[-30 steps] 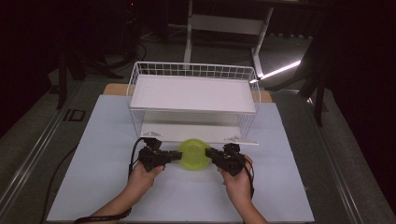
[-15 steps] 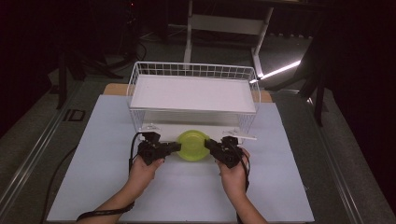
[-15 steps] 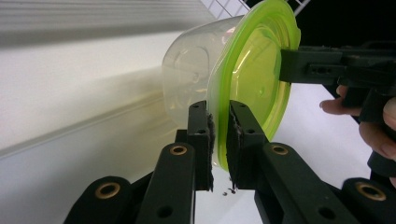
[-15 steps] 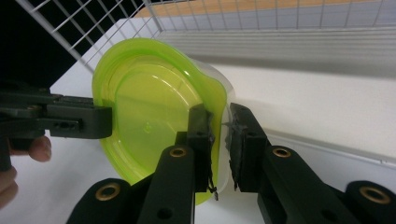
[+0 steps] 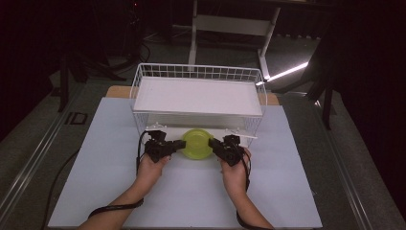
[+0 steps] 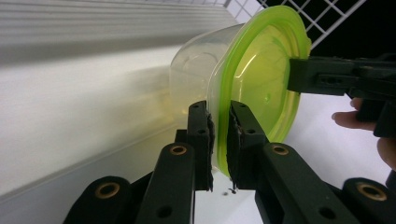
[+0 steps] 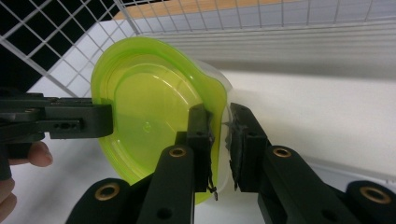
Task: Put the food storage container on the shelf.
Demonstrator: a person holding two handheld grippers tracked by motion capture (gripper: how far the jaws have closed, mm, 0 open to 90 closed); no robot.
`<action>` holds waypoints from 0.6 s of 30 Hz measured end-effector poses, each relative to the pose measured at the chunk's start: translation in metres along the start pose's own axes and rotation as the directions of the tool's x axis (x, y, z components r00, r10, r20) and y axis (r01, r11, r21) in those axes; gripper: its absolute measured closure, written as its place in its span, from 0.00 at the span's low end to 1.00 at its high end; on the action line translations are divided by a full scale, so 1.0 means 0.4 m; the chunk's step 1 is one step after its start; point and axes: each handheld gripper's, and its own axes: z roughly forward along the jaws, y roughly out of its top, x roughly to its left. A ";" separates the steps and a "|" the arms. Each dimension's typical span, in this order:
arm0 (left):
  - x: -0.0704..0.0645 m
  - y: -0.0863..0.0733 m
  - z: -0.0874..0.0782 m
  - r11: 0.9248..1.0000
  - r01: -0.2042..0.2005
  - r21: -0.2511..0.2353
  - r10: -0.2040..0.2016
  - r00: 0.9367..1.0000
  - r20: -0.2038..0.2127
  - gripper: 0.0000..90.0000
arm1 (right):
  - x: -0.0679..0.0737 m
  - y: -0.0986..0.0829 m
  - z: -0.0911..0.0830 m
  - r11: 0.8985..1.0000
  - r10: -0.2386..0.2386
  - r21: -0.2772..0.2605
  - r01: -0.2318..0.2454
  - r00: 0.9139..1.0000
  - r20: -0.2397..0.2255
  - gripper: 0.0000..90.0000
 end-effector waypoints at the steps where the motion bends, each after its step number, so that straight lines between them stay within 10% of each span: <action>1: 0.002 0.002 0.002 1.000 -0.002 -0.002 0.002 1.000 -0.004 0.90 | 0.001 0.002 0.003 1.000 -0.002 -0.002 0.002 1.000 0.006 0.88; 18: 0.012 0.022 0.020 0.999 -0.003 -0.033 0.002 0.999 -0.037 0.87 | -0.005 0.018 0.030 1.000 0.002 -0.025 -0.001 0.999 0.043 0.82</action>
